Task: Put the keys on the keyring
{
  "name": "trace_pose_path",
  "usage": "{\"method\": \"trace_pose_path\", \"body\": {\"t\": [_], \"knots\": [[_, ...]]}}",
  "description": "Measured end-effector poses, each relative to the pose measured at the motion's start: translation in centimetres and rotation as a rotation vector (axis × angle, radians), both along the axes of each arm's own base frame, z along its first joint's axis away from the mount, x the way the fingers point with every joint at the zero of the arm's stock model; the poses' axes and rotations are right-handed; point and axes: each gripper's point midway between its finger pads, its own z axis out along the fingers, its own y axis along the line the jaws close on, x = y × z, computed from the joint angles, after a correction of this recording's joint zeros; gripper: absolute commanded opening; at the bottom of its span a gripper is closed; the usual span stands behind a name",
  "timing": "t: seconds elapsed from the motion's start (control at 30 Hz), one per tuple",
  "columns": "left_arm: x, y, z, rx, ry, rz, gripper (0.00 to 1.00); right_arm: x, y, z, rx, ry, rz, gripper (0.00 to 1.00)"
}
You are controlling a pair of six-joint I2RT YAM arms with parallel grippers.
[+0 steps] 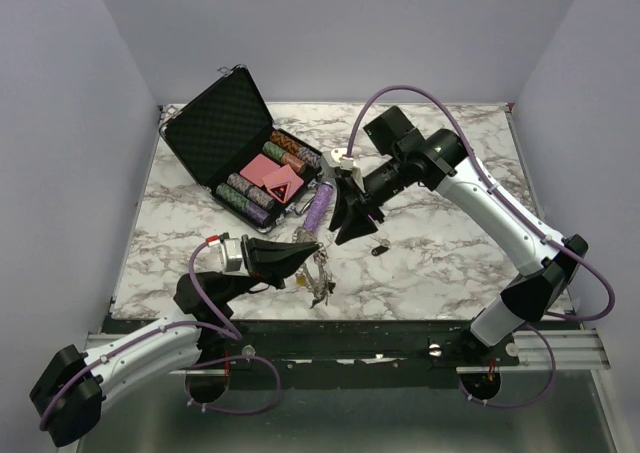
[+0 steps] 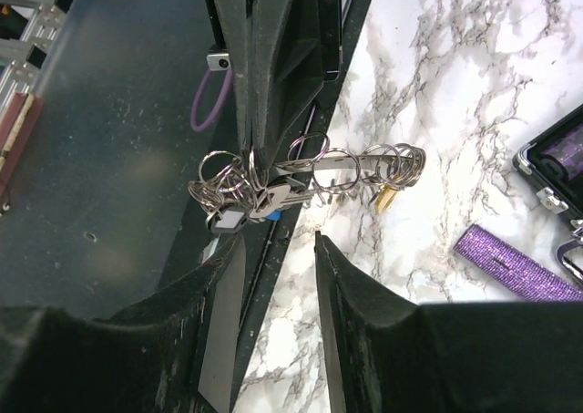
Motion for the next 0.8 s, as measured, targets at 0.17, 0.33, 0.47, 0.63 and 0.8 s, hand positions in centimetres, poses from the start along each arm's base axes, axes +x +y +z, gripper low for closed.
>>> {"method": "trace_pose_path", "body": {"t": [0.17,0.33,0.47,0.63,0.8], "knots": [[0.02,0.02,-0.57,0.014,0.011,0.002,0.00,-0.09,-0.15,0.08,0.008,-0.026,0.019,0.46],[0.04,0.00,-0.74,0.017,0.015,0.001,0.00,-0.20,-0.32,-0.08,0.013,-0.047,0.039,0.47],[0.11,-0.08,-0.88,0.021,0.018,0.001,0.00,-0.30,-0.40,-0.13,0.024,-0.065,0.059,0.47],[0.21,-0.17,-1.02,0.025,0.022,0.002,0.00,-0.50,-0.53,-0.18,0.035,-0.081,0.082,0.48],[0.31,-0.14,-0.87,0.017,0.020,0.007,0.00,-0.58,-0.62,-0.32,0.037,-0.091,0.095,0.48]]}}
